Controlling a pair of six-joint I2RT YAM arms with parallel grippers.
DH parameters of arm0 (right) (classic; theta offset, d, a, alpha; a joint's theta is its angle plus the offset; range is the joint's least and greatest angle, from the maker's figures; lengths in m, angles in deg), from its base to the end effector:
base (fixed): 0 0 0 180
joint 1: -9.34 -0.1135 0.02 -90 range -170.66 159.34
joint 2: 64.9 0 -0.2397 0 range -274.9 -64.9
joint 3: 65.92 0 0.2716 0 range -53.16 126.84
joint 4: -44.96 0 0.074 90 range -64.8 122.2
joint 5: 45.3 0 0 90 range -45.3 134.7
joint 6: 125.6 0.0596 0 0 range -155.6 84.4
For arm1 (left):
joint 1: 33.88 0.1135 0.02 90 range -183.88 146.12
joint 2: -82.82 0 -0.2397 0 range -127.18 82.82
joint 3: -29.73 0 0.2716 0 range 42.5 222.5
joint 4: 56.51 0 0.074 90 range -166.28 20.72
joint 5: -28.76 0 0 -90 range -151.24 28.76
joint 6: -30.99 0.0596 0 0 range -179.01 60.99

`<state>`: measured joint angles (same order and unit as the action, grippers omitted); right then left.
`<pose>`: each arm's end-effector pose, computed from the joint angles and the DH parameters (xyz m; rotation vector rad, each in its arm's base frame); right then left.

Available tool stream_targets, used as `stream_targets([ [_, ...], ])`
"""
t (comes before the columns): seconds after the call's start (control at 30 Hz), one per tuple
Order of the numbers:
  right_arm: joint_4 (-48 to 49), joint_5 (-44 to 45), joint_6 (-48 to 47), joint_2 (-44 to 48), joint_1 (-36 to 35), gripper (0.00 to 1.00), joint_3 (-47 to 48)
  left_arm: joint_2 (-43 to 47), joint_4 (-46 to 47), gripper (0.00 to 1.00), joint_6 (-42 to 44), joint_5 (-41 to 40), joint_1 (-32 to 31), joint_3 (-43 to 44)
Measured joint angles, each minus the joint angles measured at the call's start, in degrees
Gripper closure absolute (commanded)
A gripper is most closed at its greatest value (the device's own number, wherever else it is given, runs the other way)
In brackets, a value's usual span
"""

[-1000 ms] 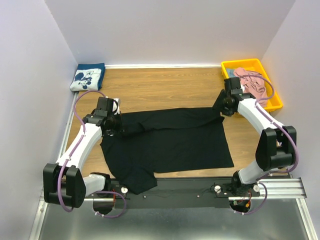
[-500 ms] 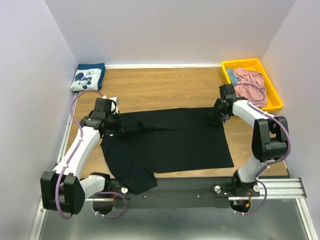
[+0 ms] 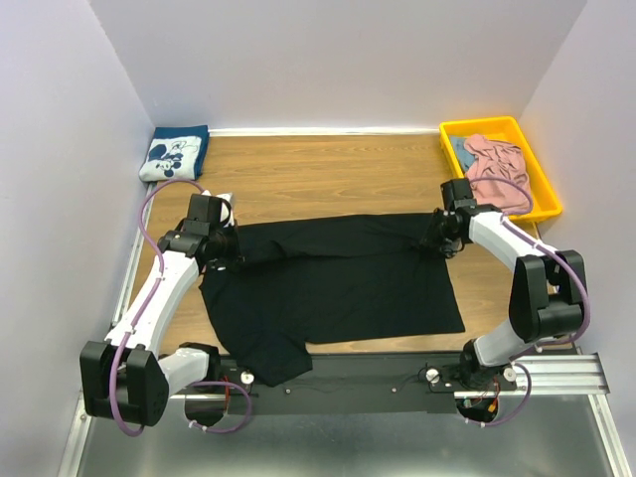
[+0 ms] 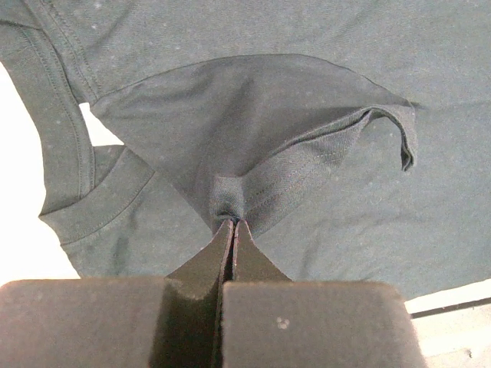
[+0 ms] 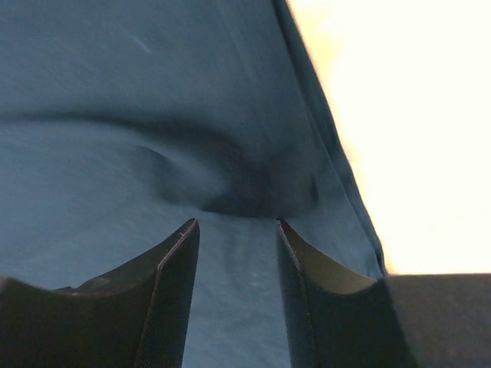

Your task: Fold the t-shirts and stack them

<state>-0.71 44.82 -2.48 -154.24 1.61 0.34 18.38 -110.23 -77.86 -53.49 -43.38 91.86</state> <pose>0.3127 0.0423 0.1222 0.6132 2.7195 0.1798 0.2574 -0.0512 0.2084 -0.1568 2.5715 -0.3618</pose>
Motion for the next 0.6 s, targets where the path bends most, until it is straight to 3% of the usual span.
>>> stream_targets([
  [0.17, 0.8, 1.9, -0.7, 0.1, 1.4, 0.5, 4.2, 0.1, -1.2, 1.0, 0.0, -0.6, 0.0, 0.9],
  [0.6, 5.4, 2.1, -1.2, 1.0, 7.5, 0.55, 4.3, 1.3, -1.6, 1.0, 0.0, -1.6, 0.0, 1.8],
])
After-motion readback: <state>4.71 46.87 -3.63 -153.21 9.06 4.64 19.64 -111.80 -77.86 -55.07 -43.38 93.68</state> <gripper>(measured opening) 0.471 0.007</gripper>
